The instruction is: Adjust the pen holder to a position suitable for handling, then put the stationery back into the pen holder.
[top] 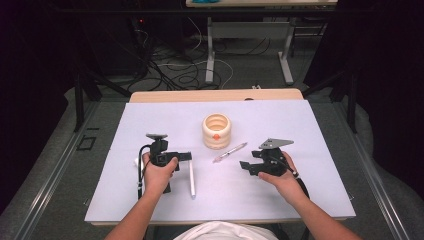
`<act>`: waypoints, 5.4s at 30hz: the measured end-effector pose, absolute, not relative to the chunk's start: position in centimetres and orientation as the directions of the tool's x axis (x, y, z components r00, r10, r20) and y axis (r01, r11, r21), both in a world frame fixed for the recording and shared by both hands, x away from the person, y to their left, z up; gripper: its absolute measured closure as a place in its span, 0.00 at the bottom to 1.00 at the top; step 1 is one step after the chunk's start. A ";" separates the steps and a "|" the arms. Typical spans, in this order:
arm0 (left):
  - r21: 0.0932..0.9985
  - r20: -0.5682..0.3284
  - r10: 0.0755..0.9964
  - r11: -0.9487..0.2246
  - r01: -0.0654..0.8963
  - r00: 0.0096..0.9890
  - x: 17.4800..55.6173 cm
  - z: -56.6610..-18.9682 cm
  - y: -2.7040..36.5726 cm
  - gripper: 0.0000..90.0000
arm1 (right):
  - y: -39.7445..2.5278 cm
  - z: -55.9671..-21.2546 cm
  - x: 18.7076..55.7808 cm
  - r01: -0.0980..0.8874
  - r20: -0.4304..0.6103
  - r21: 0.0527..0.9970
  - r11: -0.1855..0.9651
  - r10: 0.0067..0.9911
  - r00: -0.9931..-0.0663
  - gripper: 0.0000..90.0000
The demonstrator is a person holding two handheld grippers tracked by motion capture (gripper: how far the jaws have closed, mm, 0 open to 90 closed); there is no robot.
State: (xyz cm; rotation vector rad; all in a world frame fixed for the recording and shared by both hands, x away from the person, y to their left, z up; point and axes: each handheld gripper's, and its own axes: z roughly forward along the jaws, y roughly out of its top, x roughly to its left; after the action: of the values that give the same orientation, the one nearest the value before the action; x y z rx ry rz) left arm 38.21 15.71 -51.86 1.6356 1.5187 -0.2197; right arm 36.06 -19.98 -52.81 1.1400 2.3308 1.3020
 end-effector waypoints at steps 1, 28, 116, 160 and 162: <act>0.473 -0.641 0.726 0.119 0.873 0.249 38.2 -51.8 15.6 0.88 | -19.9 -52.8 36.0 0.515 0.156 0.802 0.302 0.726 -0.670 0.36; 0.714 -0.463 0.703 -0.064 0.697 0.539 34.7 -50.4 14.7 0.88 | -18.9 -53.0 35.7 0.513 0.191 0.803 0.303 0.684 -0.704 0.41; 0.843 -0.408 0.643 -0.007 0.538 0.648 31.1 -48.2 14.2 0.87 | -7.3 -51.4 33.9 0.664 0.521 0.704 0.252 0.453 -0.724 0.87; 0.863 -0.162 0.805 -0.165 0.478 0.570 34.0 -51.2 14.9 0.25 | -11.4 -43.7 41.8 0.560 0.294 0.806 0.192 0.692 -0.659 0.87; 0.861 -0.161 0.804 -0.169 0.479 0.572 34.1 -51.2 14.9 0.24 | -11.4 -43.4 42.1 0.559 0.287 0.807 0.193 0.698 -0.656 0.87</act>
State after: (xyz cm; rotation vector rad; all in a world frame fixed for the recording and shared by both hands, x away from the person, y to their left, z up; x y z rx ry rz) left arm 34.08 14.89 -51.23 1.8185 1.0502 0.4130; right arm 42.10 -11.43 -43.36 1.2275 2.3122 1.4625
